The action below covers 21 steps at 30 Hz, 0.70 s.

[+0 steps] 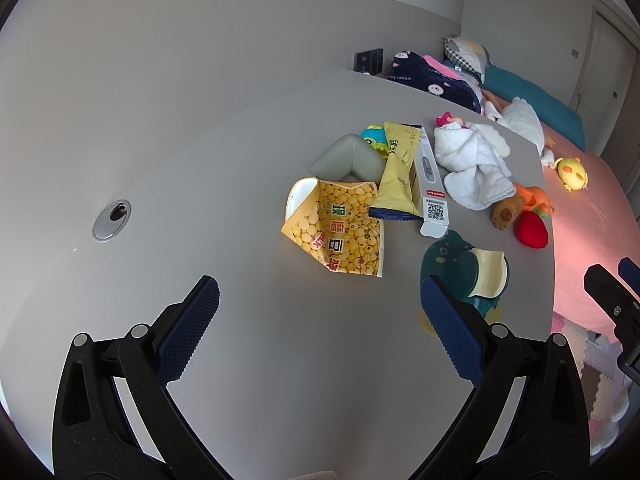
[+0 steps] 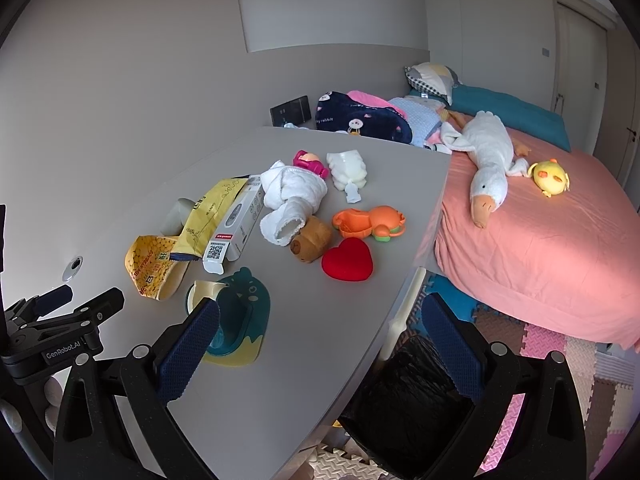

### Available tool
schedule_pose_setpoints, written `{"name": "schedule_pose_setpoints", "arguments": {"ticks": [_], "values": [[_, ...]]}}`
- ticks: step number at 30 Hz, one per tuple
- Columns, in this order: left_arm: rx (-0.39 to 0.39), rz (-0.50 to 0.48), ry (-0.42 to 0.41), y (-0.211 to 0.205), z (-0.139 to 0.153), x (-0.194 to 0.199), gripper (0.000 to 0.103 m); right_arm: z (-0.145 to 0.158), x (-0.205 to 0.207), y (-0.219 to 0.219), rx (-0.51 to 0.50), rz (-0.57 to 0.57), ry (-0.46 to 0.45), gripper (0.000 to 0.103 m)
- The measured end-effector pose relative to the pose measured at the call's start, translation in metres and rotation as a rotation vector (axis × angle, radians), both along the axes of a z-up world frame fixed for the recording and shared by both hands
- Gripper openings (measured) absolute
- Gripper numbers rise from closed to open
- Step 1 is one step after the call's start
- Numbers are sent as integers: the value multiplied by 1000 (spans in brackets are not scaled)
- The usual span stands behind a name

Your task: Collect trash

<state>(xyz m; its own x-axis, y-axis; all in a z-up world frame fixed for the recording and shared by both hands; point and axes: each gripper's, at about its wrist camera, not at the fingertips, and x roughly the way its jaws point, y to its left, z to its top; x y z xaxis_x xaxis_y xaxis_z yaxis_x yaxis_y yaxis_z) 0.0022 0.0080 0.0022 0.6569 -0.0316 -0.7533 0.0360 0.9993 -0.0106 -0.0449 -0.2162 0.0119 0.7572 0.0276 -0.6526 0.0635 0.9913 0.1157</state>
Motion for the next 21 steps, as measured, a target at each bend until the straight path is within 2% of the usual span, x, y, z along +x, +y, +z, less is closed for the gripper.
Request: {"name": "schedule_pose_setpoints", "arguments": {"ticks": [12,21], "values": [[6,1,7,2,-3,1,97,-4,-1,-1,5,14,17,100],[44,39,2,11,-10,6,97,-13,15,17,36,76,70,100]]}}
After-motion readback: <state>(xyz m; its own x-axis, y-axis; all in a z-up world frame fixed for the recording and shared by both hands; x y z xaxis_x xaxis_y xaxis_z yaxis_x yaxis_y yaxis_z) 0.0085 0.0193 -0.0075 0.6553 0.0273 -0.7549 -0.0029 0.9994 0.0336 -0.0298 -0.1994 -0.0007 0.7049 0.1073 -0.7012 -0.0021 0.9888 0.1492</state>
